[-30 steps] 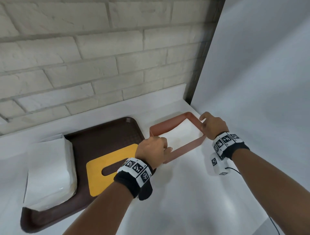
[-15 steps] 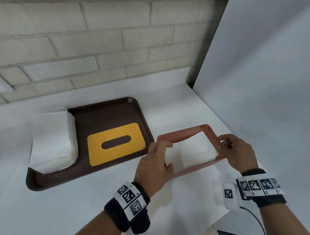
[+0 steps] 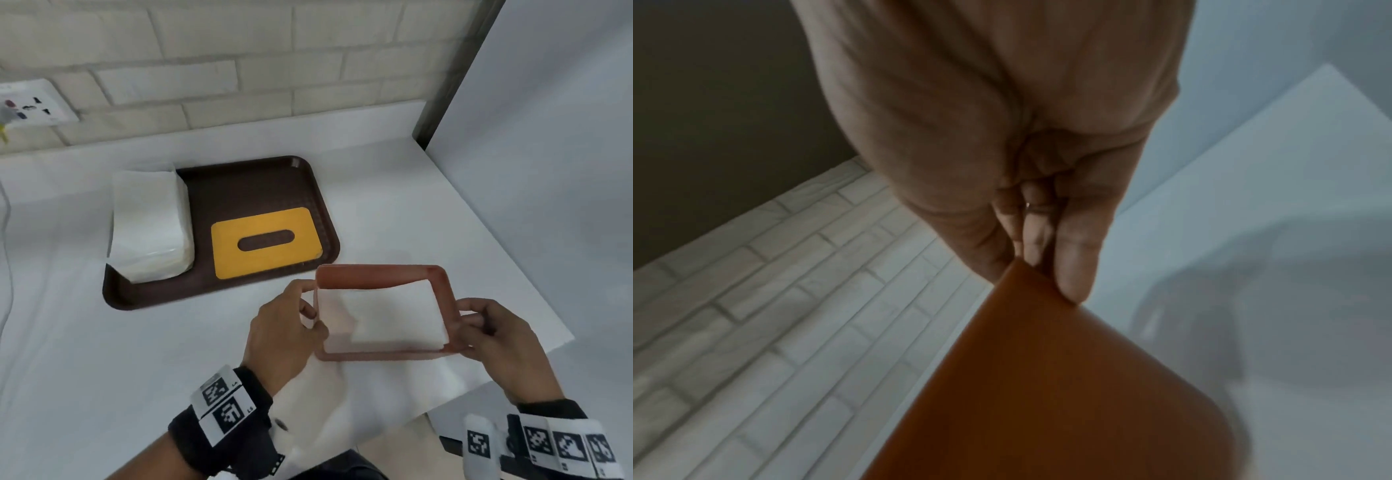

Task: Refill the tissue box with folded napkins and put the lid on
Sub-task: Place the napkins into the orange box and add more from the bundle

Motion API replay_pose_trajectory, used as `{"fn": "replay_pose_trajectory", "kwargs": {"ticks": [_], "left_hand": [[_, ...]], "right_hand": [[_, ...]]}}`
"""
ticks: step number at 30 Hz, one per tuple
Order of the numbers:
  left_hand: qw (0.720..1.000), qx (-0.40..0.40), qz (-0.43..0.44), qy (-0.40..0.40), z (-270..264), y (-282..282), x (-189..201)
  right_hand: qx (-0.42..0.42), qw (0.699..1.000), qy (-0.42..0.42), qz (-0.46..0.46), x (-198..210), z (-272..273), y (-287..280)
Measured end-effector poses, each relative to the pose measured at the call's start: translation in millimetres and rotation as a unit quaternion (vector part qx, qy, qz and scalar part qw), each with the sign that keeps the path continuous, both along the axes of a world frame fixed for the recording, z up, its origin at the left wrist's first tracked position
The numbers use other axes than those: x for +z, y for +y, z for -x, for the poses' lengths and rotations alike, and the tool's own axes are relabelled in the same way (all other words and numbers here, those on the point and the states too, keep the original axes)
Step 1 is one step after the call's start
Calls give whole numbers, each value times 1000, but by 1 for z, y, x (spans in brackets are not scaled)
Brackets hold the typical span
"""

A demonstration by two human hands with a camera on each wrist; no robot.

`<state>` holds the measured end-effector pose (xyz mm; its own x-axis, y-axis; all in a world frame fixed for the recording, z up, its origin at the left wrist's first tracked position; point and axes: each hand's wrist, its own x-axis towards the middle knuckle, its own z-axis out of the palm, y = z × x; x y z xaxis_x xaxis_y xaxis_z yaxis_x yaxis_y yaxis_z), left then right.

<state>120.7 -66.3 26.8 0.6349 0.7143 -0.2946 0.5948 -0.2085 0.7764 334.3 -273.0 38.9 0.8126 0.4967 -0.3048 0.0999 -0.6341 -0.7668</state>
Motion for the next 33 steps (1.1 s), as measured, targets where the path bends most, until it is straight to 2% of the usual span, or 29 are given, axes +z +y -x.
{"fn": "replay_pose_trajectory", "kwargs": {"ticks": [4, 8, 12, 19, 23, 28, 32, 33], "left_hand": [[999, 26, -30, 19, 53, 7, 7], [994, 106, -33, 1, 105, 9, 10], [981, 193, -12, -15, 147, 14, 5], [960, 277, -19, -36, 193, 21, -3], [953, 296, -18, -59, 209, 27, -7], [960, 271, -40, -62, 216, 29, -6], [959, 284, -9, -12, 213, 28, -2], [969, 245, -36, 3, 216, 27, -4]], "right_hand": [[38, 998, 36, -30, -7, 39, 13], [85, 993, 51, -59, -11, 71, 45], [147, 985, 47, -71, -11, 97, 78], [228, 972, 9, -50, -14, 133, 120], [275, 961, -15, -7, -14, 145, 132], [295, 955, -11, 37, -7, 141, 134], [320, 942, 7, 105, 2, 139, 134], [322, 939, -3, 119, 5, 139, 135]]}}
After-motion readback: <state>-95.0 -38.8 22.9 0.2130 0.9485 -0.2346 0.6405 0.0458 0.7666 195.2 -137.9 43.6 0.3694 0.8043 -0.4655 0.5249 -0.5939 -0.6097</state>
